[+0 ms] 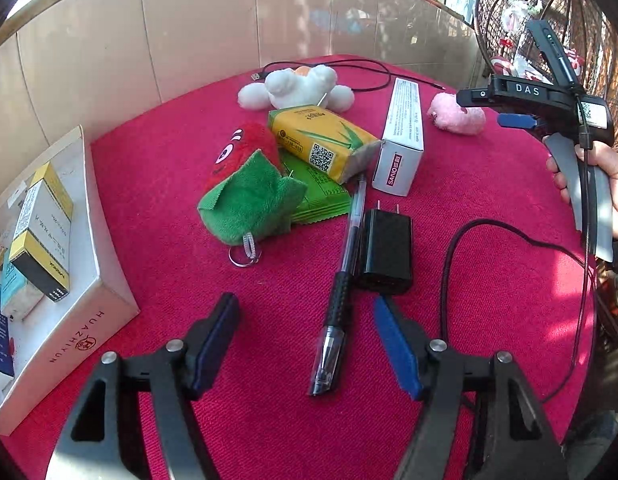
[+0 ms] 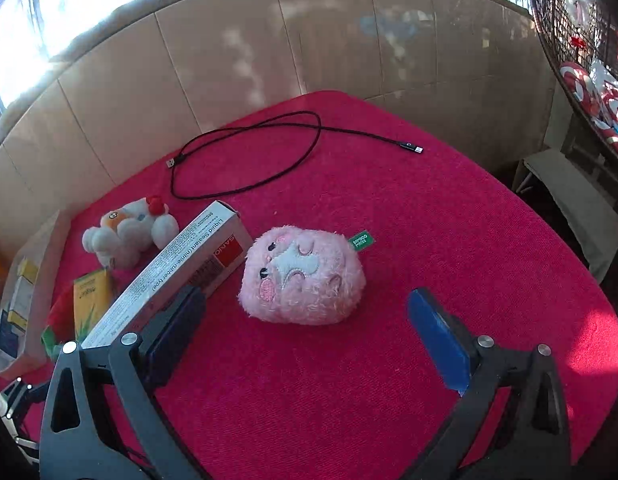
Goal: Organize objects
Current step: 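Move the left tool to the black pen while the right tool approaches the pink plush, then close the left tool on the black pen while the right tool grasps the pink plush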
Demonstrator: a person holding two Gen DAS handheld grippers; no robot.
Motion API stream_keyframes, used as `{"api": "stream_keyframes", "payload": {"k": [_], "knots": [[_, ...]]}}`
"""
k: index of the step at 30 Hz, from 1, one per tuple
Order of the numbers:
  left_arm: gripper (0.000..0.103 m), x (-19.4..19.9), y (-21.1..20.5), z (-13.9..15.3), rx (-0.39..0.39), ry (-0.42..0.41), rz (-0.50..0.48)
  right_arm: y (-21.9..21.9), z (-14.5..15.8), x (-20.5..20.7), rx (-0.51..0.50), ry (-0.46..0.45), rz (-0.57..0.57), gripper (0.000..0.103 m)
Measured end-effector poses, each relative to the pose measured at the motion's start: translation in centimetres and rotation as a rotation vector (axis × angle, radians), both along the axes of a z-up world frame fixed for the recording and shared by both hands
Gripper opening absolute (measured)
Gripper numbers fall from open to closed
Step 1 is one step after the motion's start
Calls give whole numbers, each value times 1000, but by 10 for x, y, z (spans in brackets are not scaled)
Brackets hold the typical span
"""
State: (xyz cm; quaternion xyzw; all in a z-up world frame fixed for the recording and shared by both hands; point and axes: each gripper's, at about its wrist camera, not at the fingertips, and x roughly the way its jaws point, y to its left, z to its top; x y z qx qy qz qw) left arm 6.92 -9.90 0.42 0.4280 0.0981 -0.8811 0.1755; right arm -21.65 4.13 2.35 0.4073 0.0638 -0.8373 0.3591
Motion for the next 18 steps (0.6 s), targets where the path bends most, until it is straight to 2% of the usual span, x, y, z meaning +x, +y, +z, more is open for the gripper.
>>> {"api": "stream_keyframes", "payload": {"k": [3, 5, 7, 8, 9, 10, 11, 15, 18], "knots": [[70, 0, 1, 2, -7, -5, -4, -16, -9, -7, 10, -12, -1, 103], [65, -1, 4, 2, -13, -7, -14, -25, -15, -10, 14, -18, 0, 102], [57, 1, 6, 3, -20, -6, -28, -32, -20, -11, 29, -22, -7, 97], [51, 2, 7, 3, -22, -6, -38, -32, -21, -11, 40, -16, -17, 90], [47, 1, 8, 3, -24, -6, -50, -34, -19, -10, 43, 0, -23, 76], [41, 1, 8, 4, -23, -6, -61, -33, -18, -11, 41, 1, -25, 66], [36, 0, 8, 4, -19, -7, -69, -33, -18, -11, 40, 1, -22, 65], [35, -6, 14, 5, -3, -8, -123, -34, -18, -8, 54, 14, -8, 65], [35, -11, 24, 4, -38, -12, -142, -37, -19, -8, 64, 20, -4, 66]]}}
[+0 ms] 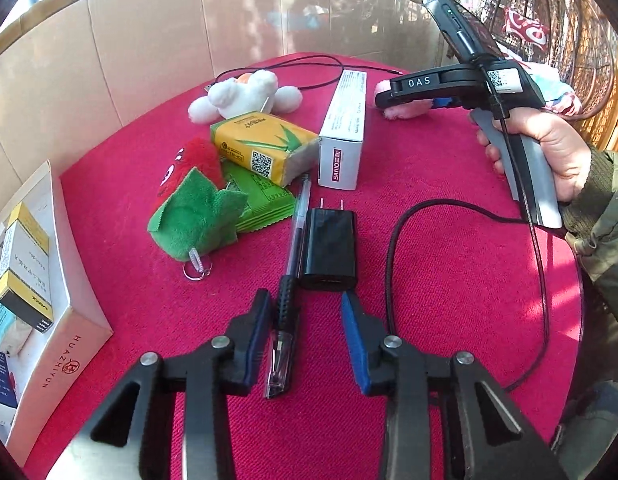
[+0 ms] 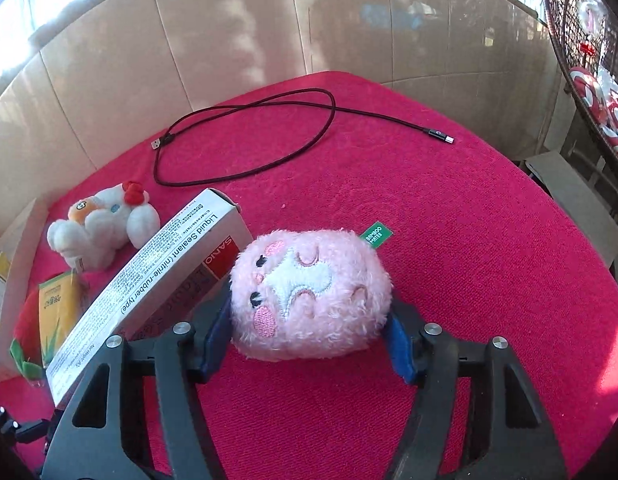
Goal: Organize objects
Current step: 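Close the left tool on the black pen while the right tool grasps the pink plush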
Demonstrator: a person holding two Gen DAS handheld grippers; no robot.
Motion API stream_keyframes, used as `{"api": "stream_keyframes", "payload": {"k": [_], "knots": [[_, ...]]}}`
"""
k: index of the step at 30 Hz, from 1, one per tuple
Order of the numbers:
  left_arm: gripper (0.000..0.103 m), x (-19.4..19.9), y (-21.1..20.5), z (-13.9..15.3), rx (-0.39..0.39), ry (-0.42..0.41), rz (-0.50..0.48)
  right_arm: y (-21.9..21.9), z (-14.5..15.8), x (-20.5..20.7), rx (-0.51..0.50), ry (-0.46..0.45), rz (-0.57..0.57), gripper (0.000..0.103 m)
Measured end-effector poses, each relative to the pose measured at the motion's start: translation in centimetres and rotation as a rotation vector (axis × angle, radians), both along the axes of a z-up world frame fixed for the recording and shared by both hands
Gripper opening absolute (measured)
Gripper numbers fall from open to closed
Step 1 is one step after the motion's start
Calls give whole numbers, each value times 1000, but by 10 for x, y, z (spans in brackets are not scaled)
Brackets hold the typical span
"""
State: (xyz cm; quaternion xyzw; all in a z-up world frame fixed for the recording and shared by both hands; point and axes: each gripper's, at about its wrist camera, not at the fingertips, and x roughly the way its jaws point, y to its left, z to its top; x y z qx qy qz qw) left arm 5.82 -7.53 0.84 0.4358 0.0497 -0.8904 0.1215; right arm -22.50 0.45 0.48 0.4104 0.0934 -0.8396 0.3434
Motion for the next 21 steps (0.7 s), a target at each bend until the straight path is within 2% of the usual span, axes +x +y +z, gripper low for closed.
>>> {"api": "stream_keyframes", "payload": {"k": [1, 3, 5, 7, 11, 16, 21], "knots": [[35, 0, 0, 0, 4, 2, 5, 0, -1, 0, 1, 1, 0, 66], [28, 2, -3, 0, 21, 14, 20, 1, -1, 0, 0, 2, -1, 63], [11, 5, -6, 0, 24, 22, 42, 2, -1, 0, -8, -1, -1, 61], [11, 9, -8, 0, 43, 31, 65, 2, -1, 2, -19, -5, -3, 59], [11, 15, -2, 3, 30, 55, 75, 13, 5, 8, -55, 12, -18, 58], [10, 20, -4, 9, 49, 99, 93, 35, 26, 32, -135, 62, -21, 58], [10, 26, -1, 17, 43, 132, 92, 44, 50, 56, -200, 83, 28, 58]]}}
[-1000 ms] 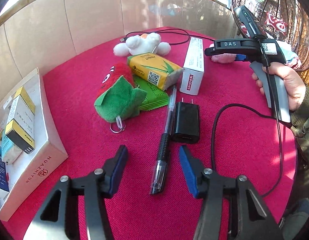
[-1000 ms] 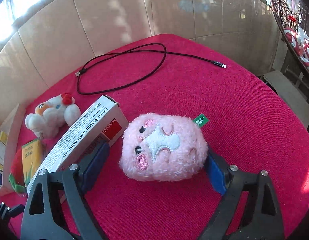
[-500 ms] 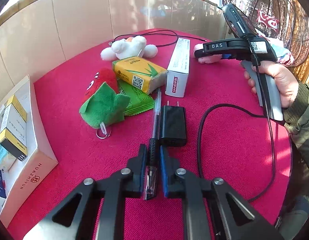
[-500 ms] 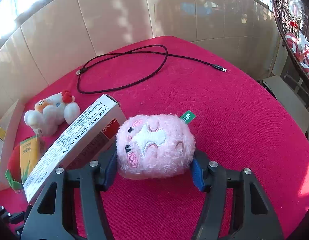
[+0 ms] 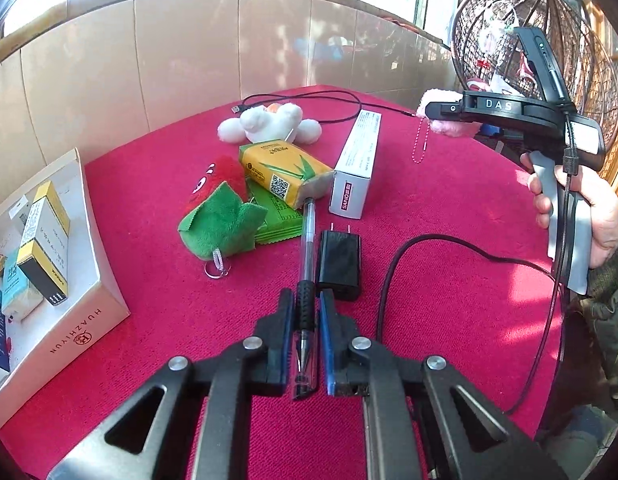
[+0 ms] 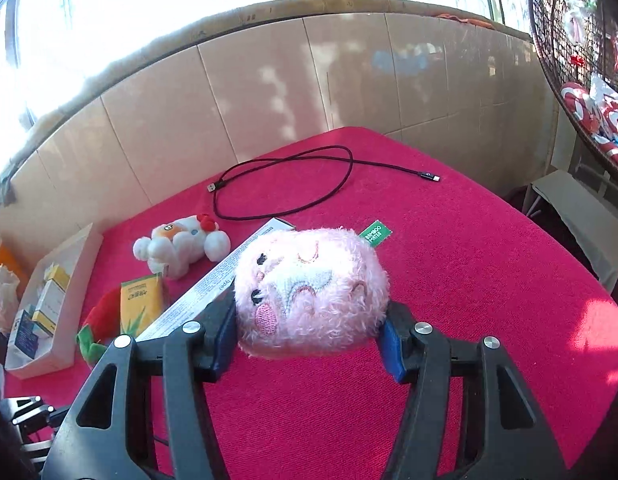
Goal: Organize objects
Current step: 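Close the left tool on the black pen while the right tool grasps the pink plush, then carry the black pen and pink plush over the white tray with both tools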
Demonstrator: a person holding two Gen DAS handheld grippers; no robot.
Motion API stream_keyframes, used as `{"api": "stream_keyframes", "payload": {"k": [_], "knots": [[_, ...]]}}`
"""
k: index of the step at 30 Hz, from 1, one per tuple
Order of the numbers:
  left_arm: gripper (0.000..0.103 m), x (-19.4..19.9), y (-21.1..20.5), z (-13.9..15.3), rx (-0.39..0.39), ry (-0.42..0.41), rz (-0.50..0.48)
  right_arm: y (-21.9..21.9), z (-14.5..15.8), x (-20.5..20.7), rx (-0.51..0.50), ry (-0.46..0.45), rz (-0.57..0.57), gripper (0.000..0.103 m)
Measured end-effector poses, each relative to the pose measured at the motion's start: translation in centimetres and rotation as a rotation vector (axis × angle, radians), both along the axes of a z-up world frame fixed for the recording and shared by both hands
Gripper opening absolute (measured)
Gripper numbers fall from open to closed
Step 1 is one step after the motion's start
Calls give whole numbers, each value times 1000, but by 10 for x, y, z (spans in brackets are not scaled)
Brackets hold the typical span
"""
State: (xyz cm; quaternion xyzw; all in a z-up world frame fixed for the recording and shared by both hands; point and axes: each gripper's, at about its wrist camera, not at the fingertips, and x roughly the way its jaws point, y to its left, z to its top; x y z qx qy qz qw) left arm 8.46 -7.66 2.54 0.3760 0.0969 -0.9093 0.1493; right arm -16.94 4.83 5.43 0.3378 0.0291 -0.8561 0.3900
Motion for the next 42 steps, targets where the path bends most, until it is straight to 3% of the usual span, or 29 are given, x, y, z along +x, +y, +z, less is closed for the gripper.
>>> {"api": "stream_keyframes", "payload": {"k": [12, 42], "knots": [[11, 27, 5, 30, -12, 117, 20, 5, 36, 35, -114, 33, 76, 58], [10, 72, -13, 61, -37, 255, 152, -25, 61, 88, -116, 67, 272, 58]]}}
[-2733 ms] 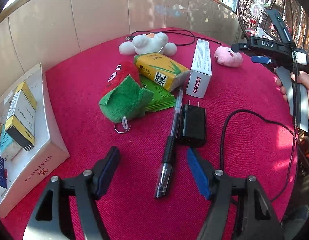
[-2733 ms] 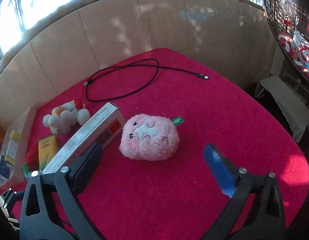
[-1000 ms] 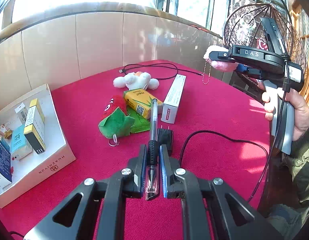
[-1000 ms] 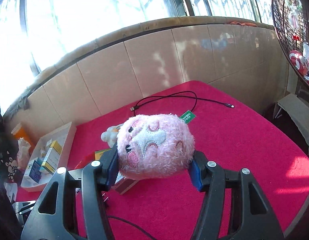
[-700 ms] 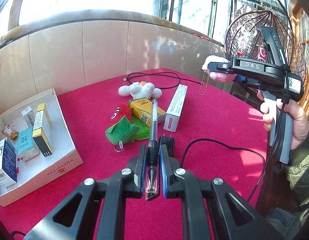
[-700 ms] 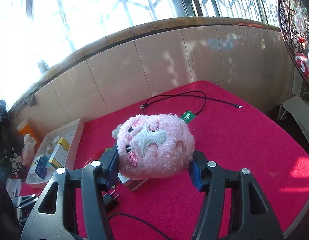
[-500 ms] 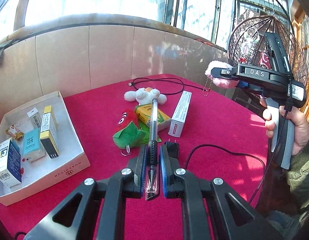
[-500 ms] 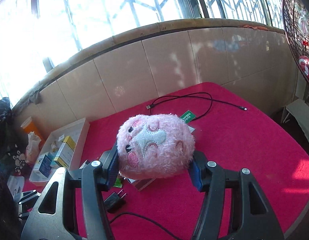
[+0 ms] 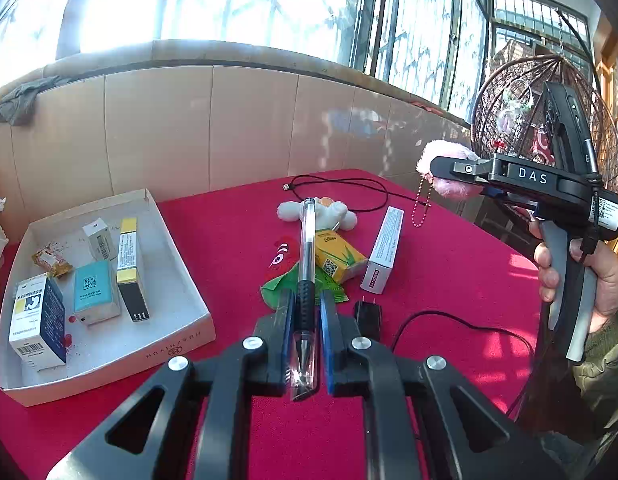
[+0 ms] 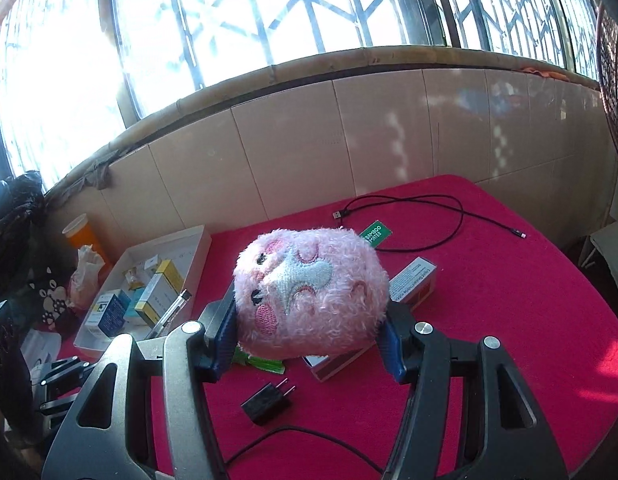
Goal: Organize objects
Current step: 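Carry the black pen and pink plush over the white tray with both tools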
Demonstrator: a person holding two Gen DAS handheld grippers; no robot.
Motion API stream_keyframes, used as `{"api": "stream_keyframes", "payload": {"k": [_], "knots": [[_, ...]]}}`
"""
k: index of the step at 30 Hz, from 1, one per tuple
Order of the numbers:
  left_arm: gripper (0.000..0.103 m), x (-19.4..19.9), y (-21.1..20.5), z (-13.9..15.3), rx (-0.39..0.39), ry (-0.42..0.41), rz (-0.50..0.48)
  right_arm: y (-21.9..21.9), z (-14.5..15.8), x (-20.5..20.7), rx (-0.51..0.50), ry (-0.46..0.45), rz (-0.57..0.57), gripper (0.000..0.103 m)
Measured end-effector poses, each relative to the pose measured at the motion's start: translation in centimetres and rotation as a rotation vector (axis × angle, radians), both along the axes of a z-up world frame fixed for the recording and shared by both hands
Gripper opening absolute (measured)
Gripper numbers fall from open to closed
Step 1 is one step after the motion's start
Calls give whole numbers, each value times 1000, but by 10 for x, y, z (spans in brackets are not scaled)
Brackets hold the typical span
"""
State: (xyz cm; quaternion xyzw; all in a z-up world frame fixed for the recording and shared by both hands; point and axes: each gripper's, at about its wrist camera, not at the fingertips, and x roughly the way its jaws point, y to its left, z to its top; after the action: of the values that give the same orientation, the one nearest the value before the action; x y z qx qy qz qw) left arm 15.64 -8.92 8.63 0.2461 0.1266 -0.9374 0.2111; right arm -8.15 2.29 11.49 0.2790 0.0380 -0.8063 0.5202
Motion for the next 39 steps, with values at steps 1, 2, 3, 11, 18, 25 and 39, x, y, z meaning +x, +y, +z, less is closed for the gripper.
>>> {"api": "stream_keyframes", "payload": {"k": [1, 2, 3, 11, 18, 25, 39], "knots": [[11, 2, -1, 1, 0, 4, 4, -3, 1, 3, 4, 5, 8, 58], [11, 4, -2, 2, -1, 8, 10, -6, 1, 5, 8, 9, 15, 58], [11, 6, -3, 2, -1, 12, 16, -9, 1, 7, 12, 10, 24, 58], [11, 26, -18, 9, 8, 48, 68, -33, 8, 37, 31, 46, 102, 58], [11, 49, -34, 15, 17, 90, 125, -55, 20, 69, 35, 91, 176, 58], [11, 77, -51, 19, 25, 127, 199, -81, 20, 105, 57, 124, 273, 59], [11, 110, -91, 29, -18, 107, 344, -137, 23, 164, 89, 176, 428, 59]]}}
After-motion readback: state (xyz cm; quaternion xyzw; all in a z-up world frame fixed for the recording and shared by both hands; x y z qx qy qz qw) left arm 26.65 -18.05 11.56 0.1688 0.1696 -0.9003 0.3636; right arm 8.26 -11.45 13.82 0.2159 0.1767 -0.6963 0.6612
